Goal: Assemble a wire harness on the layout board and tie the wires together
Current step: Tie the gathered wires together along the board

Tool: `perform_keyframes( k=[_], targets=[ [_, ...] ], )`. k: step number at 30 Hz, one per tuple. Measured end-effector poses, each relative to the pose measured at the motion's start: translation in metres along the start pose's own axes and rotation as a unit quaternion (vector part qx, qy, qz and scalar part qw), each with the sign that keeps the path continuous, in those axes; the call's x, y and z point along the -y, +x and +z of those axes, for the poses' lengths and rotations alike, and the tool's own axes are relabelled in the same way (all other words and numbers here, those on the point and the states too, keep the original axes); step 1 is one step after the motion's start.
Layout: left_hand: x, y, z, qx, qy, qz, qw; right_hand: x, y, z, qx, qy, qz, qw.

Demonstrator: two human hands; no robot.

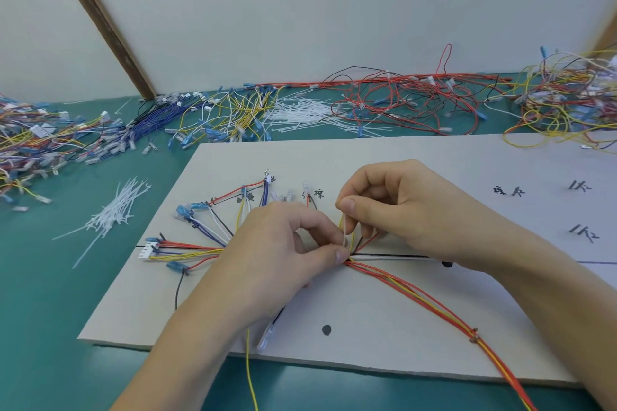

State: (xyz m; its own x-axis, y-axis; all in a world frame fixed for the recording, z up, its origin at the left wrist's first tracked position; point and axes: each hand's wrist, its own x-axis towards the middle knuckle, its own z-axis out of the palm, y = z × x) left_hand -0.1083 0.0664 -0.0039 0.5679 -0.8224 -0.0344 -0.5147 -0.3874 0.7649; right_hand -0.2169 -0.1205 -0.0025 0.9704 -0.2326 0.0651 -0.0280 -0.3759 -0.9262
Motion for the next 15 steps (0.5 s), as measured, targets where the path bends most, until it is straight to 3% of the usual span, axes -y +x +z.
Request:
perform_keyframes(
  k=[7, 15],
  targets=[
    [0.0005, -0.0022, 0.0017, -0.021, 0.011, 0.012, 1.0, 0.0028, -0.0022, -0.0029, 0.03, 0.018, 0.005, 0.999],
    [-0.0016, 0.0004, -0.0002, 0.002, 0.033, 0.001, 0.999, 0.0057, 0.0007, 0.0058, -0.01, -0.049, -0.045, 0.998]
  ],
)
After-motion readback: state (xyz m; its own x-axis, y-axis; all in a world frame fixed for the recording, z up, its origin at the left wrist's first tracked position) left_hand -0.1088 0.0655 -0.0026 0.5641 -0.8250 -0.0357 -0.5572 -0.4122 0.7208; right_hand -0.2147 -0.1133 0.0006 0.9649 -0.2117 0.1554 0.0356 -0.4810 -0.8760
